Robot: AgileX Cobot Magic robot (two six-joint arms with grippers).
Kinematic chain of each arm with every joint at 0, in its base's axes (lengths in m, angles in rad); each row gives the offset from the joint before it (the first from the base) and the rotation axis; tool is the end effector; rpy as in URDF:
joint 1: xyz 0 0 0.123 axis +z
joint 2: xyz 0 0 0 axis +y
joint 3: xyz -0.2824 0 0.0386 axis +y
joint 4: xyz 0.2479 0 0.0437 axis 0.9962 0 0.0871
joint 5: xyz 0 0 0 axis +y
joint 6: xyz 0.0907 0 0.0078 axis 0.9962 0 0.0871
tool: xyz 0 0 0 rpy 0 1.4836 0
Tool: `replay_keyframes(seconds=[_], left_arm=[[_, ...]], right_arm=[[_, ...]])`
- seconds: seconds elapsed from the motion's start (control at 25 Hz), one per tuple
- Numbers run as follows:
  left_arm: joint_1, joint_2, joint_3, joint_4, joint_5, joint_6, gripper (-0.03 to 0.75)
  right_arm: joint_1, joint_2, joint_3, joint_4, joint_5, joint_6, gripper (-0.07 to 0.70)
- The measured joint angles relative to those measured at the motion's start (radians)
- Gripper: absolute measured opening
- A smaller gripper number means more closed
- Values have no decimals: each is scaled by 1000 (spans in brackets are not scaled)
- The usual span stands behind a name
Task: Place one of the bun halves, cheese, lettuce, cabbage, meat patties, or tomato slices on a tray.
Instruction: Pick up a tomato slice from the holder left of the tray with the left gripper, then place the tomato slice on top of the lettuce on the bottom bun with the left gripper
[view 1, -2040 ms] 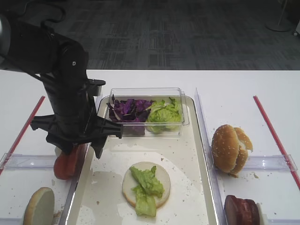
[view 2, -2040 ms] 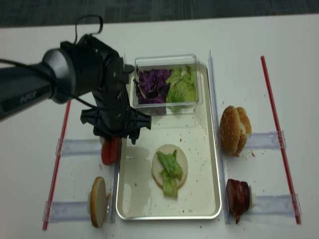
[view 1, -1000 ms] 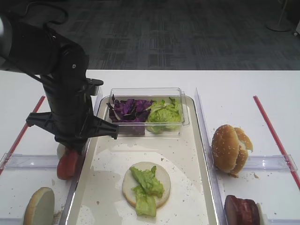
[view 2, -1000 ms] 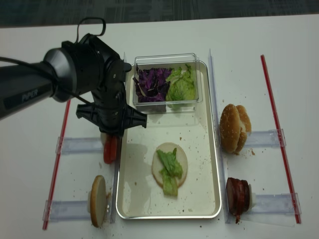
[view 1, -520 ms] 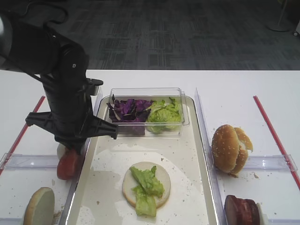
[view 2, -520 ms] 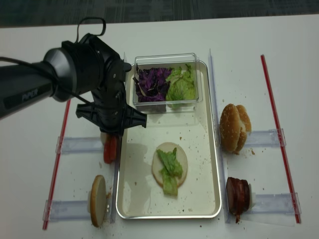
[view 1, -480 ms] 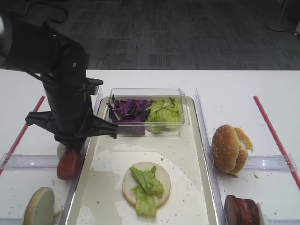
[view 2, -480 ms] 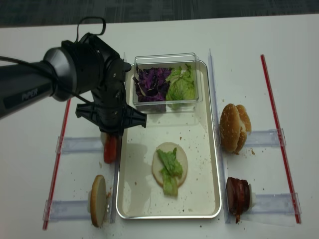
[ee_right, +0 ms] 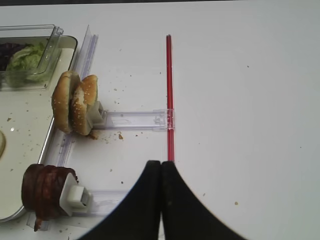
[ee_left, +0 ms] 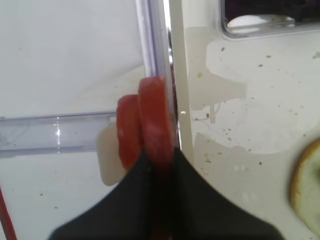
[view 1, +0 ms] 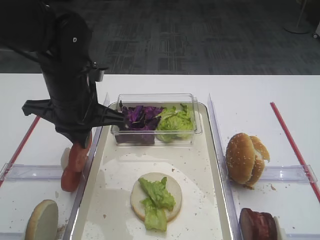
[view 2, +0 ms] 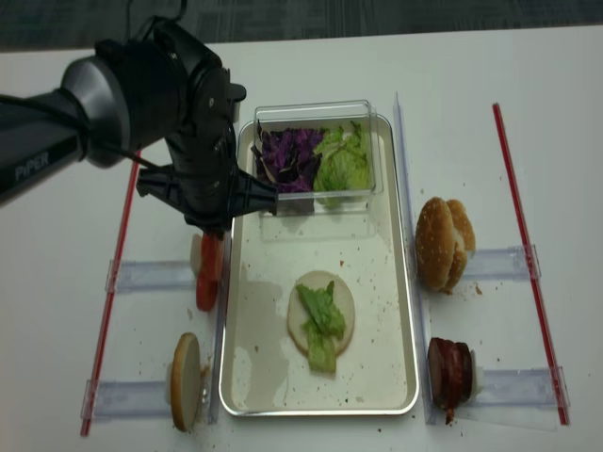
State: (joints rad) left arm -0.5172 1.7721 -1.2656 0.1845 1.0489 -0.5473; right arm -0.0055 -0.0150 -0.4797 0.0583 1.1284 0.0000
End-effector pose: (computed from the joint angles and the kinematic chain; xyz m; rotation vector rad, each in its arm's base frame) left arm 0.3044 -0.1565 0.2206 0.0799 2.9660 0.1337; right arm -0.0079 0.0048 0.2662 0.0009 2.1165 0.0674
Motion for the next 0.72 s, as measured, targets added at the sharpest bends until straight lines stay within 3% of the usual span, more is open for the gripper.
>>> replay_keyframes(seconds=[0.4, 0.52, 0.72], left_arm=[[0, -52, 0, -25, 27, 46, 22], [0, -52, 0, -98, 27, 130, 22], [0, -52, 0, -336, 21, 362, 22]], right_arm=[[0, 0, 0, 0, 0, 0, 36], [0, 0, 0, 0, 0, 0, 36], [0, 0, 0, 0, 0, 0, 36]])
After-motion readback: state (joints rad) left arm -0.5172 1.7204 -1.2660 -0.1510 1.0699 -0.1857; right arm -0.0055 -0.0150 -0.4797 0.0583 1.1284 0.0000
